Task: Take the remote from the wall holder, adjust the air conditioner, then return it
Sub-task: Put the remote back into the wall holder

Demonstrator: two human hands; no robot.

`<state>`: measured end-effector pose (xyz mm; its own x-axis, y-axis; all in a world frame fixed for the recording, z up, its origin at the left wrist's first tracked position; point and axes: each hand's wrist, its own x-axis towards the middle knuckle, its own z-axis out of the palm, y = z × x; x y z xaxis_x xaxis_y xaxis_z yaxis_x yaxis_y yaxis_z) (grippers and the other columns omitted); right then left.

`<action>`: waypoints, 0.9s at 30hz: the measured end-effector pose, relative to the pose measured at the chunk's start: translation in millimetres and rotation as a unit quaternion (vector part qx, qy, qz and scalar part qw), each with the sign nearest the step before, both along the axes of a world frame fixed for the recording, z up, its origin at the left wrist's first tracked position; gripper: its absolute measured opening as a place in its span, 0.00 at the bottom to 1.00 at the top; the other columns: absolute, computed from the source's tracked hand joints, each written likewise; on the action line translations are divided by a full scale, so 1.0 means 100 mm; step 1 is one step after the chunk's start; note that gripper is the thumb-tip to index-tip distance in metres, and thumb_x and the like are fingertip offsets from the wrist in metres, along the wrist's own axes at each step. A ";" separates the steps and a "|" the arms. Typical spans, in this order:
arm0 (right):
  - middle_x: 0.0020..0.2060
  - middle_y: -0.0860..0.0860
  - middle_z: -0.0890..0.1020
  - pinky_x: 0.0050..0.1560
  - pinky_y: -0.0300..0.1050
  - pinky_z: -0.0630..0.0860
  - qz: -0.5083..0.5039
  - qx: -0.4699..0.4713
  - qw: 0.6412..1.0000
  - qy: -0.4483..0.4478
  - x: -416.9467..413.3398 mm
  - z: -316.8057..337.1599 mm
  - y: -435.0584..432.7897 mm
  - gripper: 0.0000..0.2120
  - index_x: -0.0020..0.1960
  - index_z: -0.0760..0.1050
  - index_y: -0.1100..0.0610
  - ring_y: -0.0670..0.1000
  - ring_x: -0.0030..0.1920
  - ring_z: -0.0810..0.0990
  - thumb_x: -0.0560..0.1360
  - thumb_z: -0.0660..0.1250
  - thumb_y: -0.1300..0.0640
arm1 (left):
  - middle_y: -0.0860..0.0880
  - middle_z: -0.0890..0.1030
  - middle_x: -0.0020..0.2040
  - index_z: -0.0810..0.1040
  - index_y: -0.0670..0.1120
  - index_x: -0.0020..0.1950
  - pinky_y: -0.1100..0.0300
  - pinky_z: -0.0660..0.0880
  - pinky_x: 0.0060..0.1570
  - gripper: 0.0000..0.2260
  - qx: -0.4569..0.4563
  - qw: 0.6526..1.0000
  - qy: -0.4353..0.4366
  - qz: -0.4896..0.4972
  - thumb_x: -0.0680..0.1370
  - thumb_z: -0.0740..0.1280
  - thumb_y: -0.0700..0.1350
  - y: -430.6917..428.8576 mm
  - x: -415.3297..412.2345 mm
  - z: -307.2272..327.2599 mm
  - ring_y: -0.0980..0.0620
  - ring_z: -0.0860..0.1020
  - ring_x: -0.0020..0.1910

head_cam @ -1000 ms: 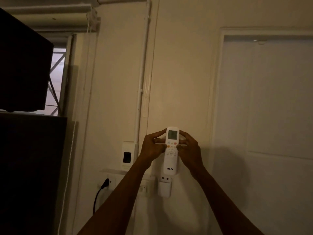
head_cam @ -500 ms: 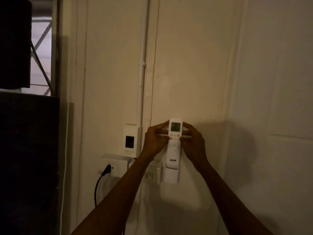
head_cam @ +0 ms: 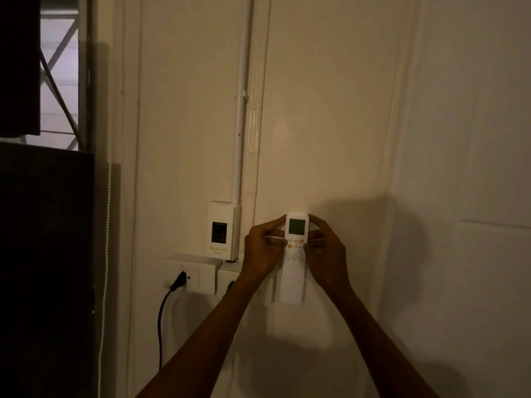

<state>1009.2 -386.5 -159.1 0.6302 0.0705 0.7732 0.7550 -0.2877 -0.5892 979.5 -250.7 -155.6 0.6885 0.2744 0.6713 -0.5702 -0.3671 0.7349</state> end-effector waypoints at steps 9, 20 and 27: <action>0.62 0.54 0.77 0.59 0.52 0.78 0.006 -0.014 1.000 0.003 -0.03 -0.23 -0.03 0.26 0.70 0.66 0.52 0.52 0.57 0.78 0.74 0.67 0.59 | 0.49 0.81 0.50 0.74 0.43 0.66 0.79 0.74 0.38 0.21 0.028 0.999 0.024 0.012 0.73 0.69 0.33 0.00 0.02 -0.18 0.66 0.79 0.39; 0.58 0.56 0.79 0.55 0.55 0.80 -0.011 0.001 1.000 0.020 -0.14 -0.28 0.02 0.26 0.70 0.66 0.51 0.54 0.51 0.80 0.74 0.67 0.61 | 0.45 0.83 0.56 0.75 0.46 0.66 0.55 0.81 0.53 0.21 0.035 0.997 0.013 0.063 0.74 0.67 0.35 -0.07 -0.01 -0.28 0.53 0.81 0.51; 0.61 0.60 0.78 0.60 0.57 0.76 0.002 -0.047 0.998 0.043 -0.26 -0.13 -0.06 0.28 0.72 0.63 0.53 0.59 0.56 0.79 0.74 0.65 0.63 | 0.45 0.82 0.59 0.75 0.47 0.66 0.57 0.77 0.58 0.21 0.125 0.989 0.062 0.054 0.73 0.66 0.35 0.01 -0.10 -0.11 0.50 0.80 0.57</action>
<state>983.5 -392.8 -172.3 0.6937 0.1426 0.7060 0.7041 -0.3410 -0.6229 969.8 -249.3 -166.8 0.7460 0.1869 0.6391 -0.4280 -0.6006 0.6753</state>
